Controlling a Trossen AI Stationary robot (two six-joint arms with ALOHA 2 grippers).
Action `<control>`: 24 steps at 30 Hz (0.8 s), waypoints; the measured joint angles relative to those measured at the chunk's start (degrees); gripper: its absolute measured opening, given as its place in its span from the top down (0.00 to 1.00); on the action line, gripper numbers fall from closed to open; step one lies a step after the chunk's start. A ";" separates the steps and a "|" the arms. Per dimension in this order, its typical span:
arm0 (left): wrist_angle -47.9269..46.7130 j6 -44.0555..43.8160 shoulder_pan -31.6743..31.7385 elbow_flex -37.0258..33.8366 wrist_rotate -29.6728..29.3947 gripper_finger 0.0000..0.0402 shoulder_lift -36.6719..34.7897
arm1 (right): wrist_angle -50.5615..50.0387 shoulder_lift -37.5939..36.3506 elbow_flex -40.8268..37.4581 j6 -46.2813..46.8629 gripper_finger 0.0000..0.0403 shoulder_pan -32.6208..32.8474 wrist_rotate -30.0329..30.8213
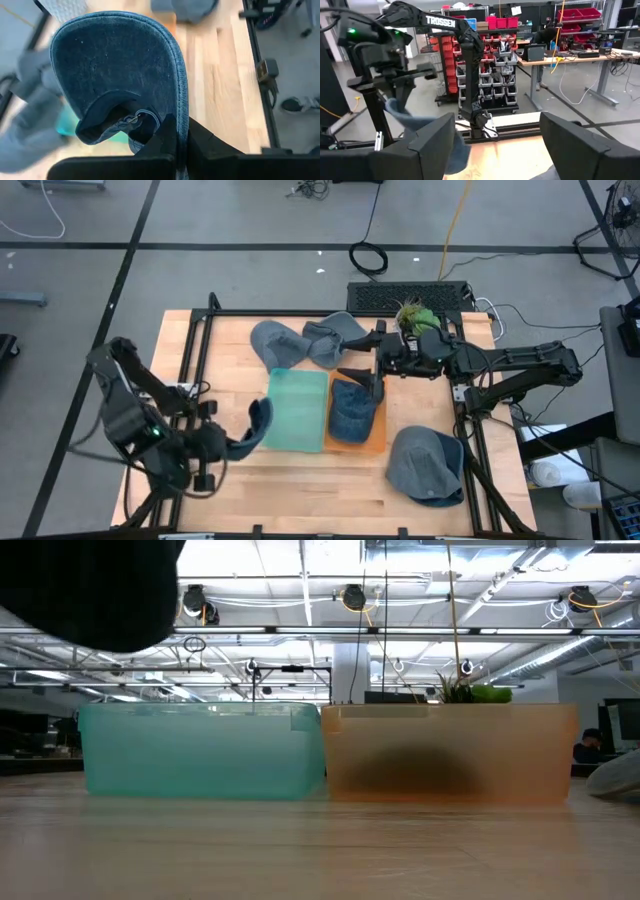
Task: Pick & Place hat
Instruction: Put the left blue cap into the orange bin
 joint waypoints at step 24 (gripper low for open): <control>25.39 30.02 7.16 0.04 -22.15 0.98 -11.23 | 14.25 0.02 0.00 7.62 0.30 -3.76 -7.60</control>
